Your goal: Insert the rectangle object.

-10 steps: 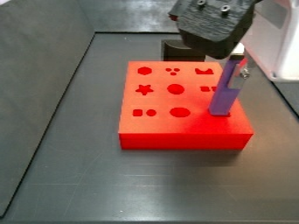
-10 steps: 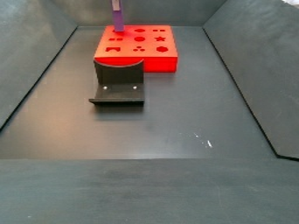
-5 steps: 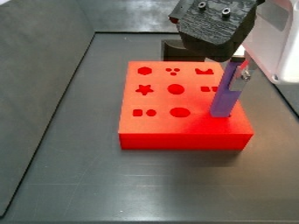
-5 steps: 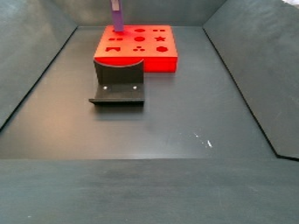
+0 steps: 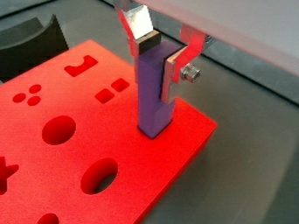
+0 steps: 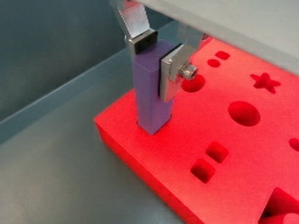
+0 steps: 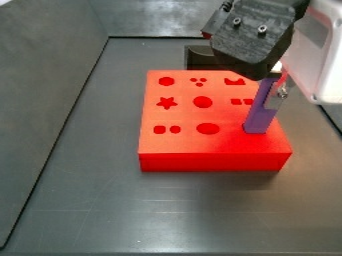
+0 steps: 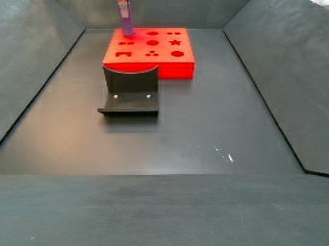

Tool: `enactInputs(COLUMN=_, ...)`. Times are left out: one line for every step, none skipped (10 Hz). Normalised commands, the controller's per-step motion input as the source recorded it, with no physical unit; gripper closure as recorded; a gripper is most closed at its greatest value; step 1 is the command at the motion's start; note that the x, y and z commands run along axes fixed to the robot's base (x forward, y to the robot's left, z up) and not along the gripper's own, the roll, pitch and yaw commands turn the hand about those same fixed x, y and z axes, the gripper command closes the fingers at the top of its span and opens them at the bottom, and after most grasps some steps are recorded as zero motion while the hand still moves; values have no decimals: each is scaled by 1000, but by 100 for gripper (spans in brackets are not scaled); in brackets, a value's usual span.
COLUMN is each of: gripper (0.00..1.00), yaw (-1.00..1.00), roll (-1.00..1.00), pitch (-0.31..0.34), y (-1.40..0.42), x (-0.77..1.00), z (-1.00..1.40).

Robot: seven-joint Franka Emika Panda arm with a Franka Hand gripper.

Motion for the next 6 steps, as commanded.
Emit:
enactInputs(gripper=100, yaw=-286, roll=80, pitch=153, y=0, x=111, z=-657)
enactInputs(gripper=100, yaw=-237, roll=0, pitch=194, y=0, x=171, z=-803)
enactInputs(gripper=100, yaw=-226, roll=-23, pitch=164, y=0, x=137, z=-823)
enactInputs(gripper=100, yaw=-209, roll=-51, pitch=139, y=0, x=163, z=-811)
enactInputs(gripper=100, yaw=-74, roll=0, pitch=83, y=0, x=134, z=-331)
enactInputs(gripper=100, yaw=0, roll=0, pitch=0, y=0, x=0, z=0)
